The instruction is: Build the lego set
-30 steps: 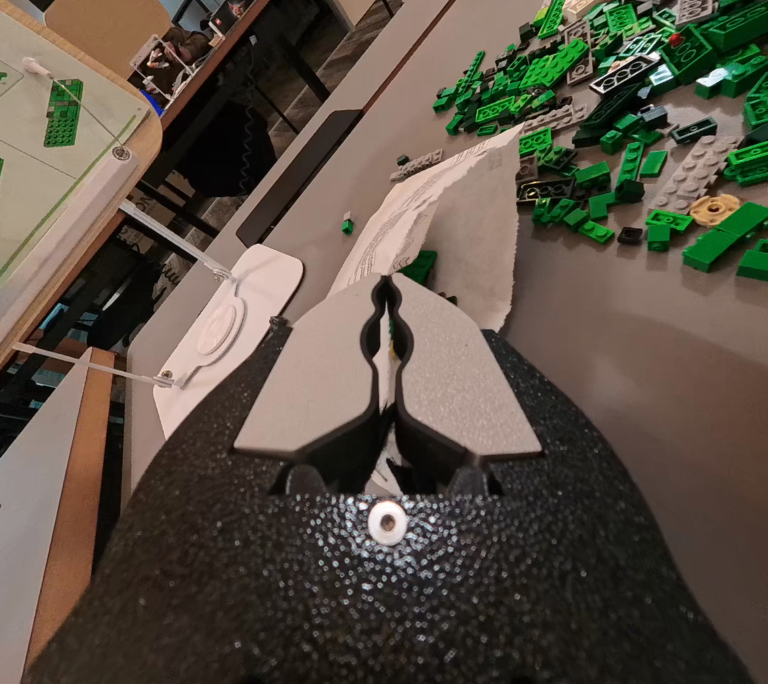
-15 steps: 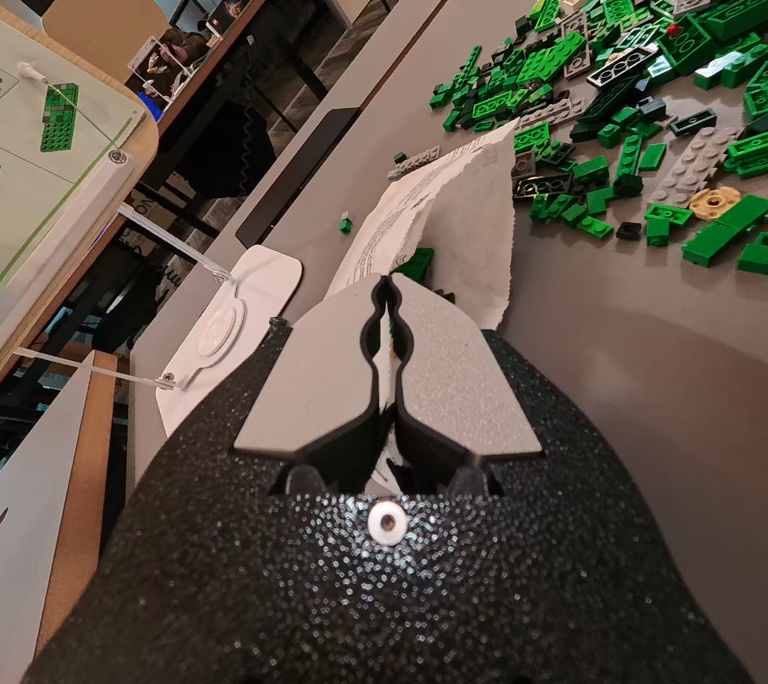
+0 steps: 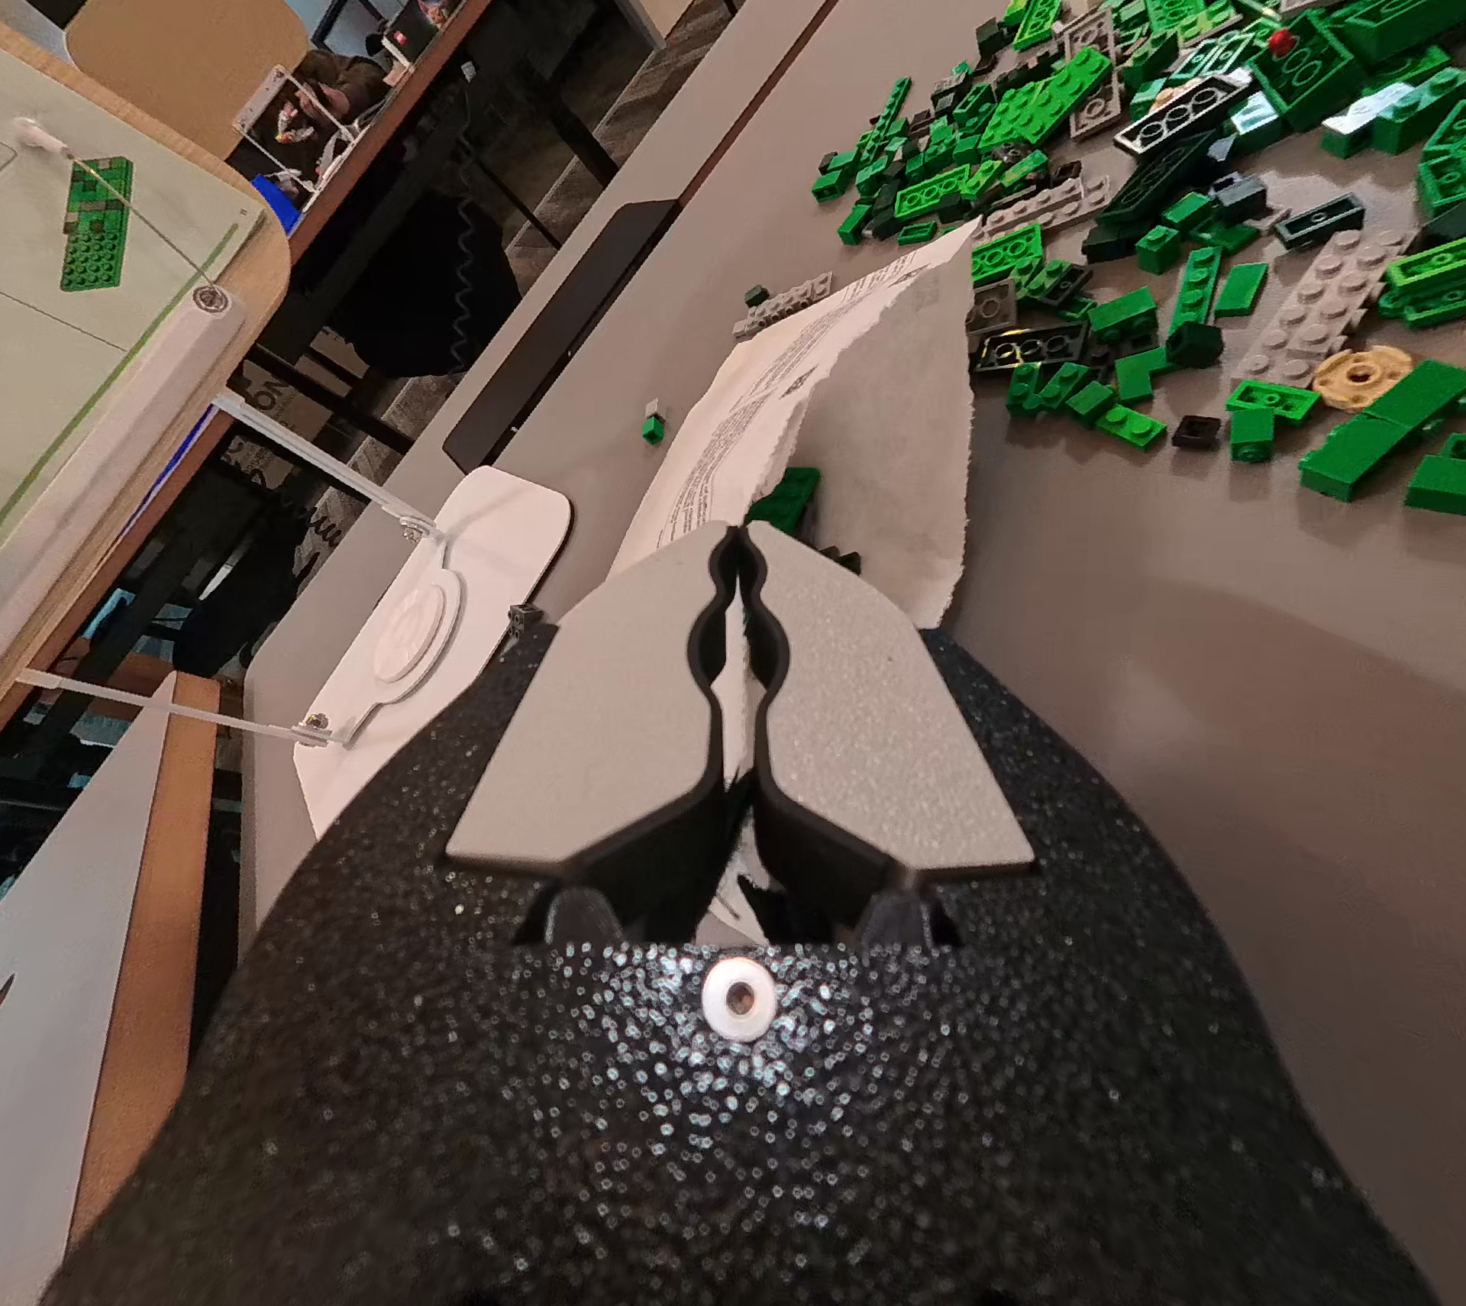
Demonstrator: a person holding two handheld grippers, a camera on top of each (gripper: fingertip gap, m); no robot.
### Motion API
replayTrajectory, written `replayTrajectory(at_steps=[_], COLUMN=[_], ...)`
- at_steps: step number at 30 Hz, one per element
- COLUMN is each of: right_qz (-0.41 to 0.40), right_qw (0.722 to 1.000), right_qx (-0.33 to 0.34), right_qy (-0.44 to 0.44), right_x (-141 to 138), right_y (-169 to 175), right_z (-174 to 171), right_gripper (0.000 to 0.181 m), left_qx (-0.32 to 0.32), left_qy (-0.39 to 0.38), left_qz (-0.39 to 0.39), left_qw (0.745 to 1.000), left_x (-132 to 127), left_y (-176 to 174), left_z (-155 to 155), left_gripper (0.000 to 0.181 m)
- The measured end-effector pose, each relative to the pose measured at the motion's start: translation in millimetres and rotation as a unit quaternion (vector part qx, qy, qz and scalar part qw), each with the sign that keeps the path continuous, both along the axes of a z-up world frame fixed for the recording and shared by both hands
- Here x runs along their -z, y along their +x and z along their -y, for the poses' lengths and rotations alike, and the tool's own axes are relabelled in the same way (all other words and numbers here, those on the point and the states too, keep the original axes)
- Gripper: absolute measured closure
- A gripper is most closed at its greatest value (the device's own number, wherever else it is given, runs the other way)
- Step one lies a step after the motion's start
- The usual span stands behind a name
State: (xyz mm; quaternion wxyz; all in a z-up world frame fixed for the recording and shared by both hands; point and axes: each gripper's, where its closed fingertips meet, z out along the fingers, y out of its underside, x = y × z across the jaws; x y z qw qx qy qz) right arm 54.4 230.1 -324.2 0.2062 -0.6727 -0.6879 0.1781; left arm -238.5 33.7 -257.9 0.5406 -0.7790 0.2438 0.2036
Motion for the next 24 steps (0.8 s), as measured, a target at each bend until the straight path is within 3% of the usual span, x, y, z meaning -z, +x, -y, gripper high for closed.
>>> replayTrajectory(at_steps=[12, 24], right_qz=[-0.018, -0.055], right_qw=[1.0, 0.996], right_qx=[0.024, -0.061], right_qy=[-0.007, 0.036], right_x=[-12.8, -8.8], right_y=[23.7, -43.0], right_z=[3.4, 18.6], right_gripper=[0.148, 0.146], left_qx=[0.001, 0.003], left_qy=[-0.003, -0.005], left_qz=[-0.004, -0.01], left_qw=[1.0, 1.0], left_x=[1.2, 2.1], left_y=[0.6, 1.4], left_z=[-0.2, -0.1], left_gripper=[0.181, 0.181])
